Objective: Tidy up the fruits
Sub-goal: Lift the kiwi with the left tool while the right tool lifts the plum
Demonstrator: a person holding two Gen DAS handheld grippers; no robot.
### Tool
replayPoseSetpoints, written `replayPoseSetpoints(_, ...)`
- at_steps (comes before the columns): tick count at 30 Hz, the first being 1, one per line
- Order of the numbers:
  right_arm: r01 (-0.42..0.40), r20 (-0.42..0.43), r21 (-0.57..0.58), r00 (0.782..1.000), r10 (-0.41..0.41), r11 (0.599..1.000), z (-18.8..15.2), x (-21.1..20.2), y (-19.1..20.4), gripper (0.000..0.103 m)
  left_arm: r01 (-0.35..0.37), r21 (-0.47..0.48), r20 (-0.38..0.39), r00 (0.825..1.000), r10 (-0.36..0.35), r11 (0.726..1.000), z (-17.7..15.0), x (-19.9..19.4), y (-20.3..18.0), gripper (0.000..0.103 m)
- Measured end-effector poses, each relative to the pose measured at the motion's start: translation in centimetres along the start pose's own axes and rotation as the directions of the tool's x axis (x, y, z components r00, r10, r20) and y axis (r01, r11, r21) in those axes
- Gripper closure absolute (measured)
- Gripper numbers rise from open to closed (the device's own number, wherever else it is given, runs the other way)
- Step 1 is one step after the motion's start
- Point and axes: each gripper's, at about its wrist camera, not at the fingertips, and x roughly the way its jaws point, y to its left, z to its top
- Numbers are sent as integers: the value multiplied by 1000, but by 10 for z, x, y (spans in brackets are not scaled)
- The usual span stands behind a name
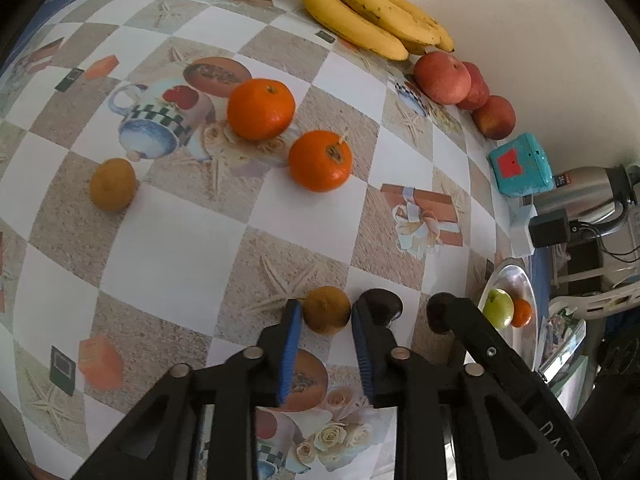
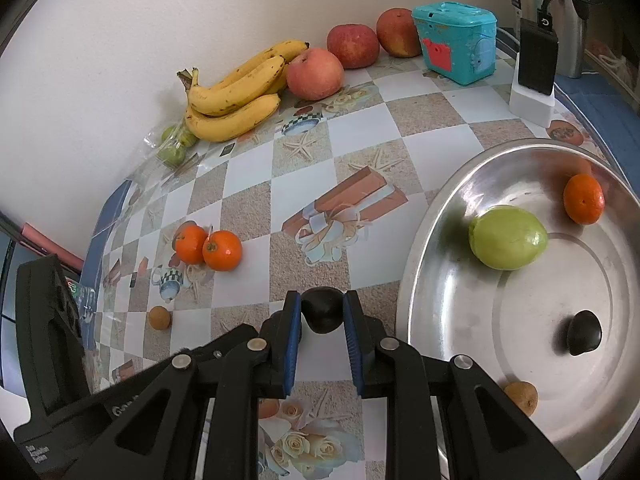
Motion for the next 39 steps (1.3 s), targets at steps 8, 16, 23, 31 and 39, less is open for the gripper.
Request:
replayPoseSetpoints(8, -1, -1, 0, 1000, 1, 1000, 0, -1, 1, 81, 9, -5, 33, 999, -9, 1000, 2, -11, 0, 76)
replayPoseSetpoints(16, -3, 17, -4, 1000, 3, 1000, 2, -10, 2, 81, 6, -5, 58, 998, -6, 1000, 4, -19, -2, 76)
replayPoseSetpoints(23, 46, -22, -33, 999, -46, 998, -2, 3, 1, 81, 1, -14, 53, 999, 0, 1000, 4, -19, 0, 76)
replayPoseSetpoints(31, 135, -23, -93, 990, -137, 987, -5, 5, 1, 80, 7, -26, 45, 999, -6, 1000, 4, -18, 2, 76)
replayPoseSetpoints(39, 116, -87, -142, 988, -129, 983, -9, 1, 11, 80, 14, -36, 44, 999, -13, 999, 5, -19, 3, 76)
